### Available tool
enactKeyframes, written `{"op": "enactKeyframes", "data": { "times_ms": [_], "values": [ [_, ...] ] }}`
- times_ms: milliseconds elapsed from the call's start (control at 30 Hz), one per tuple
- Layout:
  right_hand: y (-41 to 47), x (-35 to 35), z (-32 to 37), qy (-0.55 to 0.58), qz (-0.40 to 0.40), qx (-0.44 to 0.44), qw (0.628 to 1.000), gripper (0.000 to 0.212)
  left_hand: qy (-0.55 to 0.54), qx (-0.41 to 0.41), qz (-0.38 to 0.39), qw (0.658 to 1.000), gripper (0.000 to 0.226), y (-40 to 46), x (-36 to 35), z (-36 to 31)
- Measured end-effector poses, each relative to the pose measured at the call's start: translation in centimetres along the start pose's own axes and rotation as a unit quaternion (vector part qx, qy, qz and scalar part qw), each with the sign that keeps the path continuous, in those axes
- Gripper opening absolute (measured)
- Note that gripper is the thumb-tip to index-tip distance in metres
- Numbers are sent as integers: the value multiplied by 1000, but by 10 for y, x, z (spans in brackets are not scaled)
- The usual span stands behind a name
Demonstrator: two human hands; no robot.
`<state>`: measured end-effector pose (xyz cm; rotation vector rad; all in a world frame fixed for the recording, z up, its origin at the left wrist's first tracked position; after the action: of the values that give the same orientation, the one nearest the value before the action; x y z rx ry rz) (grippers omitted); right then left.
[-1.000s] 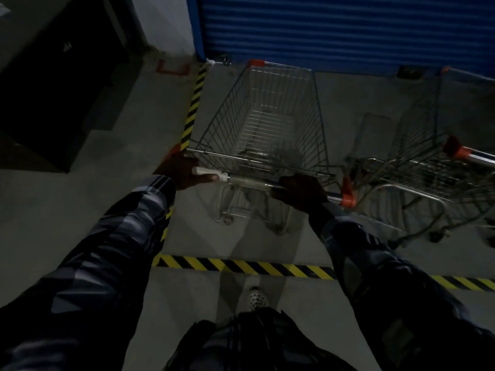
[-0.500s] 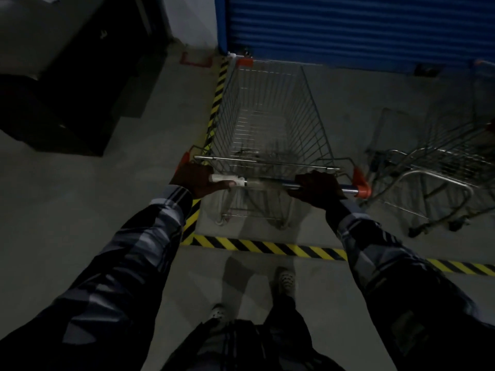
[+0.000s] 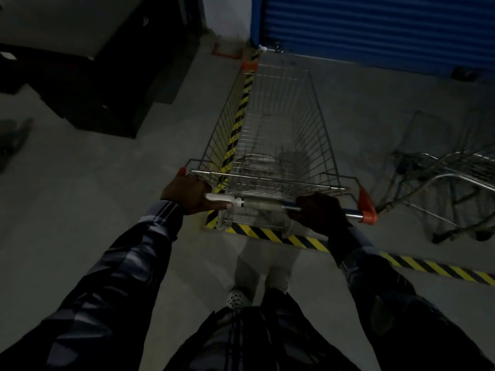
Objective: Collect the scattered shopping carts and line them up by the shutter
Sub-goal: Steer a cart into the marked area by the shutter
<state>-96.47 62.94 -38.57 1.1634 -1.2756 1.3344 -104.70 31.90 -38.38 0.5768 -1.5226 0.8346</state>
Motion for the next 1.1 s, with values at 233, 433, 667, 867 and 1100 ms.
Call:
{"op": "enactKeyframes", "data": {
  "times_ms": [233, 433, 667, 867, 1100],
  "values": [
    [16, 9, -7, 2, -33, -4, 999, 38, -47, -7, 1, 999, 90, 23, 0, 7],
    [70, 27, -41, -8, -14, -2, 1000, 51, -56, -6, 30, 998, 113, 98, -3, 21],
    [178, 40, -89, 9, 19, -43, 999, 44, -56, -8, 27, 998, 125, 208, 27, 50],
    [278, 50, -116, 31, 24, -51, 998, 51, -56, 34, 9, 998, 103, 296, 46, 90],
    [348, 56, -134, 44, 36, -59, 997, 49, -22, 42, -40, 998, 104, 346, 46, 117]
  ]
}}
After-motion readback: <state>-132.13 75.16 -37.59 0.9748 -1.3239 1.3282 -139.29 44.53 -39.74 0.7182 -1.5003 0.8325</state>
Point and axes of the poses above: each hand's wrist, its own y-axis towards the middle knuckle, its own x-axis out of the back of the hand, z = x × y, the point moved 3 cm from there along y, towards the middle knuckle, and after that the axes turned 8 degrees about -x, right-handed, at the moved point
